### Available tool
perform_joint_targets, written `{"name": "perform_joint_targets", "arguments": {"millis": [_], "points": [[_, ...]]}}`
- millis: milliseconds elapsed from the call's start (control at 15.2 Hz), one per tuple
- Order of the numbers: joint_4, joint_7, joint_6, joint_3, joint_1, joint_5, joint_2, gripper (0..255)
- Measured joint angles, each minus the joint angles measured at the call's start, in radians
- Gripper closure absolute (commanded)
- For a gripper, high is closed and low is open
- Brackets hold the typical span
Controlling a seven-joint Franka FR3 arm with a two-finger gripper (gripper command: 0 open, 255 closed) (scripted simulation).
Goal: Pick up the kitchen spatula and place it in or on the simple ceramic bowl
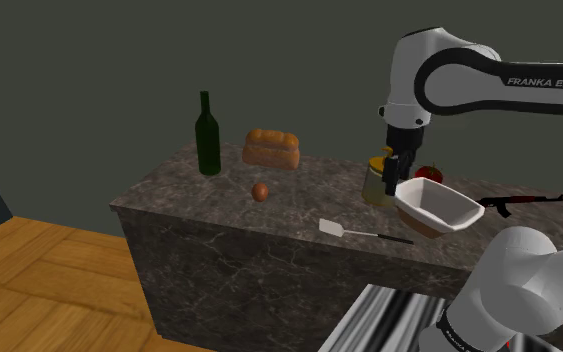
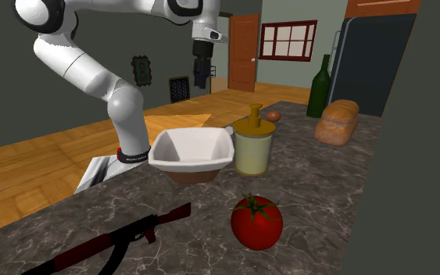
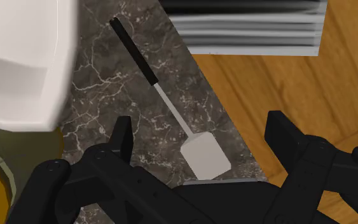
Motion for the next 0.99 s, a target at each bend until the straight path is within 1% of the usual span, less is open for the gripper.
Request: {"name": "perform_joint_targets", "arguments": {"millis": [132, 264, 528, 792, 990], "points": [[-0.017, -0.019, 0.013, -0.009, 0.004, -0.006, -0.008, 0], [-0.065, -0.078, 0.076, -0.031, 0.02, -0.02, -0.006, 0], [-0.199, -0.228, 0.241, -0.098, 0.051, -0.063, -0.007, 0], [-0.286, -0.387, 0.426, -0.179, 0.08, -0.109, 0.059, 0], [-0.321, -0.49, 0.555, -0.23, 0.103, -0.132, 0.13, 0]]}}
